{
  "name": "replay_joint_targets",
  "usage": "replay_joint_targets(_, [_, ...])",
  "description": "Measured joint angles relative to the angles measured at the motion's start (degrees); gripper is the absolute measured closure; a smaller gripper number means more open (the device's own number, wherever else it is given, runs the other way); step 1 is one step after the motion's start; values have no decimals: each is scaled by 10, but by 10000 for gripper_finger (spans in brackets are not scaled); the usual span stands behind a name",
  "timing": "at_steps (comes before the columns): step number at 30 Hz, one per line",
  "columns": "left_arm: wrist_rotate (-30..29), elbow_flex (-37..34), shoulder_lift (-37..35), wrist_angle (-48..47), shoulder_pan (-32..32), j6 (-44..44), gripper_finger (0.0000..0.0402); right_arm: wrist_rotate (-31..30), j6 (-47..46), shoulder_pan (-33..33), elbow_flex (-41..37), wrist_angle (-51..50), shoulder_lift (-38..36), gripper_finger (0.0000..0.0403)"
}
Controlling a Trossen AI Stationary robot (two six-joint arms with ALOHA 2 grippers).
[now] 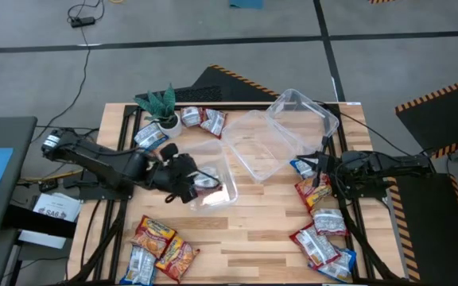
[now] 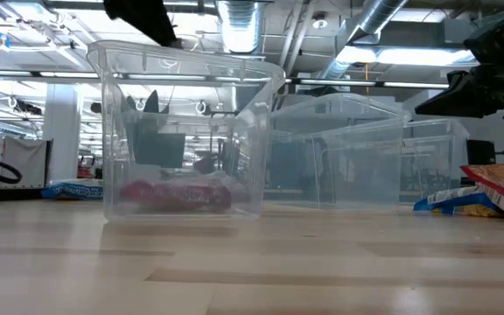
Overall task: Sort Maruchan noodles
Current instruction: Put the red noodle pack into the bottom bin
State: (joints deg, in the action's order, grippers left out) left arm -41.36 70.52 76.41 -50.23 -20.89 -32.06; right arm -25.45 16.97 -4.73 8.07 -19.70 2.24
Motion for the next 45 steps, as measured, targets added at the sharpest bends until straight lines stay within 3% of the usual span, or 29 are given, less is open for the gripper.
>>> replay_joint_targets(6, [-164,-109,-79,77,-118,-46,257,0,0,0,0,0,0,368])
replay_joint_targets(11, [-207,-225,-167,235,-180,4,257,0,0,0,0,0,0,368])
replay_joint_targets(14, [-134,-300,-226,375,-172,97,257,0,0,0,0,0,0,368])
replay_joint_targets(19, [129,-400,-304,614,-97,268,257,0,0,0,0,0,0,368])
replay_joint_targets(21, [206,-423,-328,651,-62,300,257,0,0,0,0,0,0,368])
replay_joint_targets(23, [244,-433,-351,658,-34,312,257,0,0,0,0,0,0,368])
replay_joint_targets(26, [257,-438,-381,649,-5,320,257,0,4,0,0,0,0,368])
replay_joint_targets(33, [272,-447,-421,631,10,316,257,-1,176,8,0,5,0,368])
replay_joint_targets(45, [241,-447,-415,643,8,299,258,0,193,6,0,11,0,368])
